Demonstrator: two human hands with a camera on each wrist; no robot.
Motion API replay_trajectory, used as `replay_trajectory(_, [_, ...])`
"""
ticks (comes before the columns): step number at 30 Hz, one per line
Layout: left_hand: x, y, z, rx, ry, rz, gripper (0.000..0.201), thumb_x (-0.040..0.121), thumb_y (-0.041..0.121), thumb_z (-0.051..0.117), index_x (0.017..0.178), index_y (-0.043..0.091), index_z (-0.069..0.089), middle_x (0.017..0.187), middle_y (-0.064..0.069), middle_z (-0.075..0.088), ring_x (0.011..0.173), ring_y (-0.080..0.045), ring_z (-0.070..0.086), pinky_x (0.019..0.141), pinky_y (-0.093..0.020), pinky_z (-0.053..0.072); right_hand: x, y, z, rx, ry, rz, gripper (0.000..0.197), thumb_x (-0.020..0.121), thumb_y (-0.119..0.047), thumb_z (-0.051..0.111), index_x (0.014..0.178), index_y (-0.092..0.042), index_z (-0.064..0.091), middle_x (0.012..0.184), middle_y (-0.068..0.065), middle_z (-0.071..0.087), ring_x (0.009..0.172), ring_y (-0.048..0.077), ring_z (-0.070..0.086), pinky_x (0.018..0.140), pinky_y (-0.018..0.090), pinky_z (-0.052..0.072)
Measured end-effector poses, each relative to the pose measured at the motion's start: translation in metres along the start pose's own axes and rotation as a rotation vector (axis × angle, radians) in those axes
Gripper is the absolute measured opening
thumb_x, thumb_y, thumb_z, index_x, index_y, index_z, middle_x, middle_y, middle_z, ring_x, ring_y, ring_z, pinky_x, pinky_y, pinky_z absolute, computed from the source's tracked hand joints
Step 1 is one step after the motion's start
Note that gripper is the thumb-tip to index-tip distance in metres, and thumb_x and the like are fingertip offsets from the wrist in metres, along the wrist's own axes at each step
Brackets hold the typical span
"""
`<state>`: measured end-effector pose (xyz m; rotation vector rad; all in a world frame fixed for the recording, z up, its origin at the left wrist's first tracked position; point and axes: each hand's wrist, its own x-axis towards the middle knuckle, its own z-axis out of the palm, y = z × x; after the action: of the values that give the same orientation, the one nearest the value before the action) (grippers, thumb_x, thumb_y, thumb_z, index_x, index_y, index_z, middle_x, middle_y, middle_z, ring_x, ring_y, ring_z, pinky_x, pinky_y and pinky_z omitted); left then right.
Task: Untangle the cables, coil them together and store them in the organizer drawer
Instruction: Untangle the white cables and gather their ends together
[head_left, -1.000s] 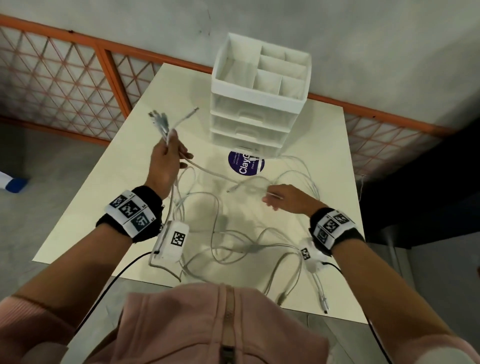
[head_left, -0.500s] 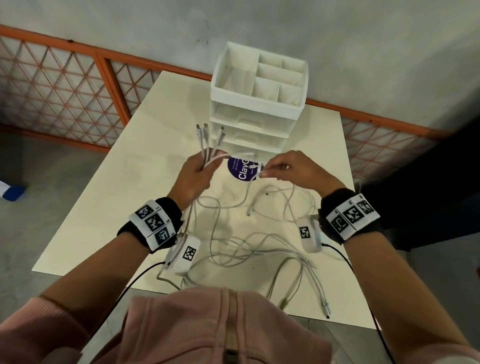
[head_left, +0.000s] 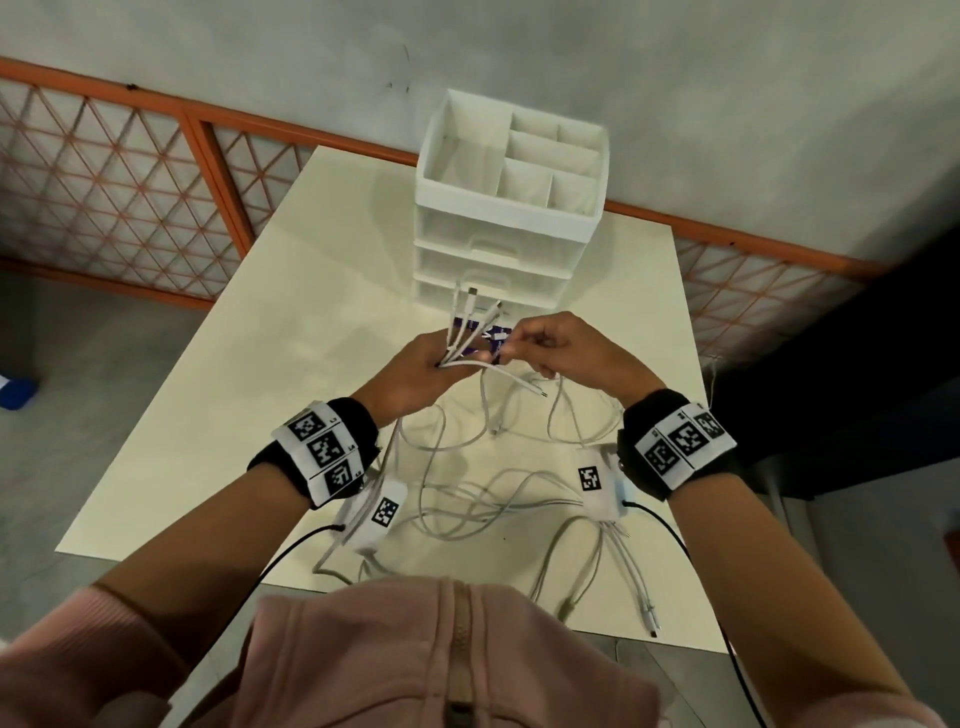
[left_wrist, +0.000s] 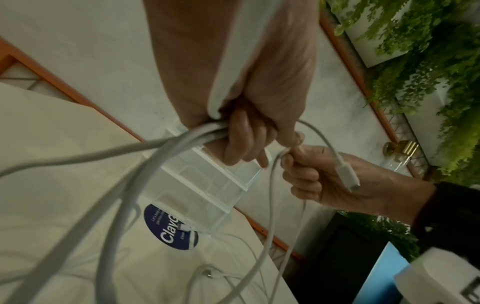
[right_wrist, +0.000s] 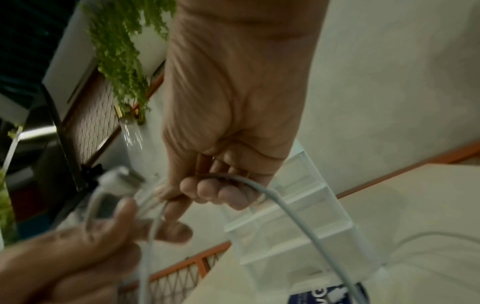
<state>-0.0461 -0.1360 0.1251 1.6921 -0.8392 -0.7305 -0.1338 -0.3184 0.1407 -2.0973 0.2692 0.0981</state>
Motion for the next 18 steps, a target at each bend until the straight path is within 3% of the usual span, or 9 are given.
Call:
replay_trajectory(3, [0.002,-0.003,0.001,0.094,-0.054,0.019,0.016,0.094,0.013,0.054,0.089,0.005,0.067,0.054,0.016,0.055,0.044,0.009,0.048,0.05,-0.008,0.034,0.004,-0.004,0.002,-0.011,0.015,-0.046,0.033,0.1,-0.021,0.045,0.087,0.006,0.059,0.06,0.001,0.052,0.048,0.009,0.047,0.056,0.019,0.043])
replay_trajectory(5, [0.007,-0.014,-0.009,0.137,0.045,0.032,0.02,0.095,0.02,0.053,0.078,0.015,0.064,0.066,0.005,0.055,0.052,0.002,0.046,0.057,-0.021,0.036,-0.001,0.003,-0.002,-0.019,0.041,-0.03,0.036,0.1,-0.024,0.043,0.086,0.005,0.059,0.058,-0.002,0.053,0.051,0.01,0.048,0.059,0.018,0.043])
replay_trajectory(7, [0.01,-0.022,-0.022,0.108,0.252,0.023,0.018,0.096,0.022,0.051,0.085,0.014,0.063,0.07,-0.001,0.056,0.058,-0.011,0.046,0.06,-0.028,0.037,-0.009,0.023,-0.007,-0.132,0.036,0.051,0.033,0.097,-0.03,0.049,0.077,-0.008,0.062,0.051,-0.012,0.054,0.05,0.003,0.049,0.059,0.013,0.041])
replay_trajectory(9, [0.012,-0.023,-0.039,0.023,0.504,0.017,0.02,0.097,0.02,0.05,0.097,0.006,0.064,0.068,-0.001,0.054,0.058,-0.014,0.044,0.06,-0.027,0.036,-0.019,0.058,-0.012,-0.304,-0.024,0.175,0.032,0.095,-0.035,0.052,0.067,-0.019,0.059,0.056,-0.013,0.058,0.058,0.004,0.055,0.067,0.018,0.042])
replay_trajectory(11, [0.011,-0.024,-0.056,0.044,0.697,0.037,0.028,0.099,0.019,0.046,0.103,-0.003,0.062,0.081,-0.006,0.057,0.067,-0.014,0.048,0.065,-0.022,0.039,-0.03,0.093,-0.016,-0.442,-0.1,0.315,0.031,0.097,-0.031,0.049,0.071,-0.018,0.06,0.073,-0.011,0.064,0.078,0.014,0.061,0.085,0.032,0.044])
replay_trajectory(13, [0.009,-0.028,-0.069,0.133,0.803,0.034,0.03,0.099,0.019,0.044,0.103,-0.004,0.062,0.088,-0.008,0.058,0.075,-0.016,0.051,0.063,-0.015,0.037,-0.039,0.113,-0.017,-0.583,-0.112,0.442,0.028,0.098,-0.02,0.041,0.085,-0.016,0.066,0.099,-0.005,0.069,0.101,0.021,0.06,0.1,0.041,0.037])
replay_trajectory(15, [0.006,-0.037,-0.076,0.209,0.825,0.009,0.031,0.099,0.022,0.044,0.104,-0.002,0.062,0.088,-0.014,0.063,0.081,-0.024,0.055,0.065,-0.021,0.034,-0.044,0.119,-0.019,-0.656,-0.014,0.474,0.03,0.097,-0.014,0.036,0.092,-0.017,0.066,0.113,-0.001,0.068,0.11,0.024,0.059,0.1,0.039,0.033])
replay_trajectory(17, [0.005,-0.047,-0.077,0.277,0.785,0.003,0.029,0.098,0.023,0.047,0.102,0.0,0.064,0.092,-0.018,0.068,0.085,-0.029,0.061,0.068,-0.024,0.036,-0.043,0.112,-0.026,-0.514,0.163,0.35,0.028,0.096,-0.01,0.041,0.081,-0.022,0.062,0.1,-0.002,0.07,0.102,0.017,0.064,0.095,0.034,0.04])
replay_trajectory(18, [0.005,-0.053,-0.076,0.303,0.75,0.015,0.028,0.098,0.023,0.048,0.1,0.001,0.064,0.092,-0.017,0.07,0.087,-0.031,0.063,0.068,-0.026,0.038,-0.043,0.106,-0.031,-0.393,0.257,0.267,0.029,0.096,-0.008,0.043,0.077,-0.023,0.059,0.089,-0.002,0.07,0.09,0.007,0.067,0.088,0.029,0.042])
